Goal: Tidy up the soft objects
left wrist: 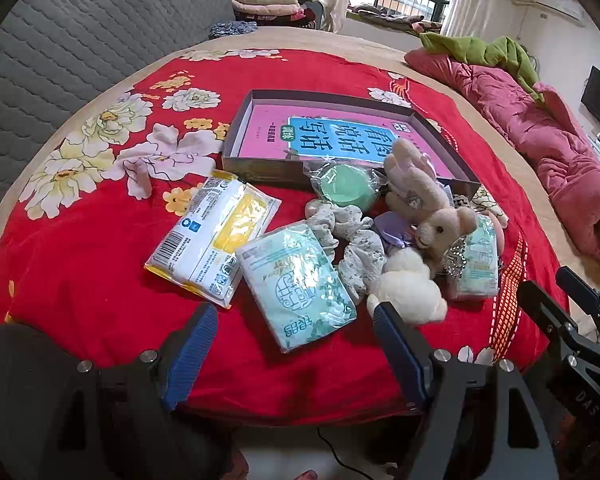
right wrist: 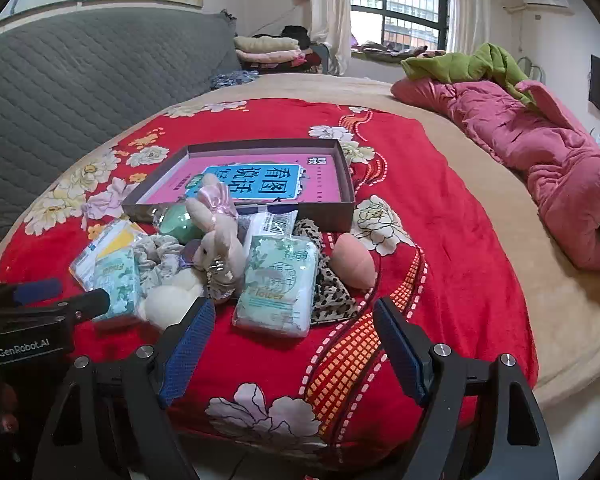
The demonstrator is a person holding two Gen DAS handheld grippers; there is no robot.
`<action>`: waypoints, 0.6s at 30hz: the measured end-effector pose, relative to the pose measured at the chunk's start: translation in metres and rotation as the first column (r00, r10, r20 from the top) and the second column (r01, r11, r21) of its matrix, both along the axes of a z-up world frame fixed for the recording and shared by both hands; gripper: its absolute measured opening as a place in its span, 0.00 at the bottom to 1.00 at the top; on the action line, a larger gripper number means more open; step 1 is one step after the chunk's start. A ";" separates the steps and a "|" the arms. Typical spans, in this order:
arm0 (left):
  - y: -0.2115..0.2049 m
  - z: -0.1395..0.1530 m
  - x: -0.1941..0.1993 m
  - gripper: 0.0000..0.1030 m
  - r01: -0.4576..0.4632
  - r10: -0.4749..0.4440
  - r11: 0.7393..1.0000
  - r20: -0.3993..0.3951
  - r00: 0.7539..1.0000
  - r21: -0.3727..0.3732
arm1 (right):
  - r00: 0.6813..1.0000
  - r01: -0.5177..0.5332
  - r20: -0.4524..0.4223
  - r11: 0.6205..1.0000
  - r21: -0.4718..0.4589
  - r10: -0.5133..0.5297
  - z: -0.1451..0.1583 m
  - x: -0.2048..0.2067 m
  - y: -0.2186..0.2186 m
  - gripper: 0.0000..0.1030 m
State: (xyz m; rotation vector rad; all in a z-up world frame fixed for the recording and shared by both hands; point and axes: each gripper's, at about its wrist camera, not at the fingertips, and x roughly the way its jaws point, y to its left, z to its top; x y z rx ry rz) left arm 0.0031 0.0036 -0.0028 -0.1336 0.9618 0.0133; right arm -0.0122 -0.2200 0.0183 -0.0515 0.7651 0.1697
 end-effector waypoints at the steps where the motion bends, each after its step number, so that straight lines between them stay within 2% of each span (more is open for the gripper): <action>1: -0.001 -0.001 0.000 0.77 0.000 0.000 1.000 0.001 1.000 -0.001 | 1.000 -0.002 -0.001 1.000 0.001 0.002 0.000 0.000 0.000 0.80; 18: -0.004 -0.001 -0.003 0.77 0.006 -0.006 1.000 0.002 1.000 -0.002 | 1.000 -0.021 0.004 1.000 -0.006 0.021 0.000 -0.001 0.006 0.80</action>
